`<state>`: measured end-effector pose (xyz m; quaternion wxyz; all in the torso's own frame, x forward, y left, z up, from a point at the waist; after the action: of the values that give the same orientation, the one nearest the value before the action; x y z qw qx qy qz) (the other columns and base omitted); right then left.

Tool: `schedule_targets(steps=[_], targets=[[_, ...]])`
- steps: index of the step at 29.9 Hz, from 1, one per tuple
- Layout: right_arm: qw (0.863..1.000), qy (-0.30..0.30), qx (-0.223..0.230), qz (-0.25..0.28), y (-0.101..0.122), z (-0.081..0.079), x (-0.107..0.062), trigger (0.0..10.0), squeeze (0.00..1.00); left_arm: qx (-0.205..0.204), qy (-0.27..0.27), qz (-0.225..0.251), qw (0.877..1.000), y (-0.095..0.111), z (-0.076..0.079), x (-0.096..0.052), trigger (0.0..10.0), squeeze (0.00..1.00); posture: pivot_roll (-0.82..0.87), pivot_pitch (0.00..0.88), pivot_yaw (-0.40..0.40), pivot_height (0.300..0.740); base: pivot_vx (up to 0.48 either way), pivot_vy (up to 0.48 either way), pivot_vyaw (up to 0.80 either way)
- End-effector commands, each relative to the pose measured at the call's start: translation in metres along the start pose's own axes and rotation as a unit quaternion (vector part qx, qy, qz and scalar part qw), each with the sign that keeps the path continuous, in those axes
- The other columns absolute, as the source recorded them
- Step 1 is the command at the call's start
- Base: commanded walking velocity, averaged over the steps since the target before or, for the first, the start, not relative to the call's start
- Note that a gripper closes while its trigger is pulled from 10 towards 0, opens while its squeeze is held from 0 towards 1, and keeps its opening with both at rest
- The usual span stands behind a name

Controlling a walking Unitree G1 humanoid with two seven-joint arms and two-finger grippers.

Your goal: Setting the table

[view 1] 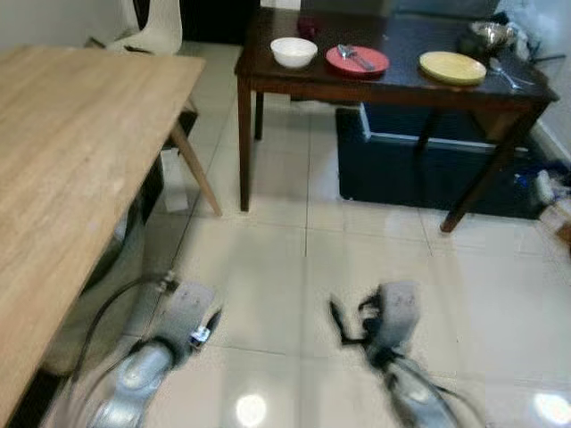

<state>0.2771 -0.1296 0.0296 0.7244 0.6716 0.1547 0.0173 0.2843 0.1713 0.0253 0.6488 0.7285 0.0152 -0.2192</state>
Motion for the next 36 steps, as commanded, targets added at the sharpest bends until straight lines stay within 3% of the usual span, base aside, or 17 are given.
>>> schedule_targets(steps=[1,16,36], targets=[[1.0,-0.008,0.0,-0.011,-0.006,0.006,-0.003,10.0,0.0,0.001,-0.008,-0.003,1.0,-0.002,0.005,0.0,10.0,0.0,-0.11,0.01,0.018,0.74,0.349,0.0,0.0],[1.0,-0.003,-0.003,-0.012,-0.007,0.003,-0.005,10.0,0.0,0.008,-0.015,-0.004,1.0,-0.003,0.006,-0.001,10.0,0.0,-0.12,0.0,0.021,0.74,0.342,0.0,0.0],[1.0,-0.002,-0.004,-0.014,-0.008,0.002,-0.006,10.0,0.0,0.004,-0.053,0.021,0.998,0.017,0.013,0.002,10.0,0.0,-0.12,0.006,0.023,0.74,0.0,-0.013,0.0]])
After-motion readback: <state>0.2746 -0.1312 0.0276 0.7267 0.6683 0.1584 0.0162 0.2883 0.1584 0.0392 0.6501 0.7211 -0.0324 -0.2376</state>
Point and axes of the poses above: a point about 5 cm out from each wrist's last joint towards the gripper, its own x axis pointing out of the wrist towards the gripper, its own y axis along the axis of the wrist's last joint, z = x × y, the point moved 3 cm from there along x, pointing out of the wrist towards the gripper, and after that the axes turned 13 degrees about -x, right-handed, at the moved point
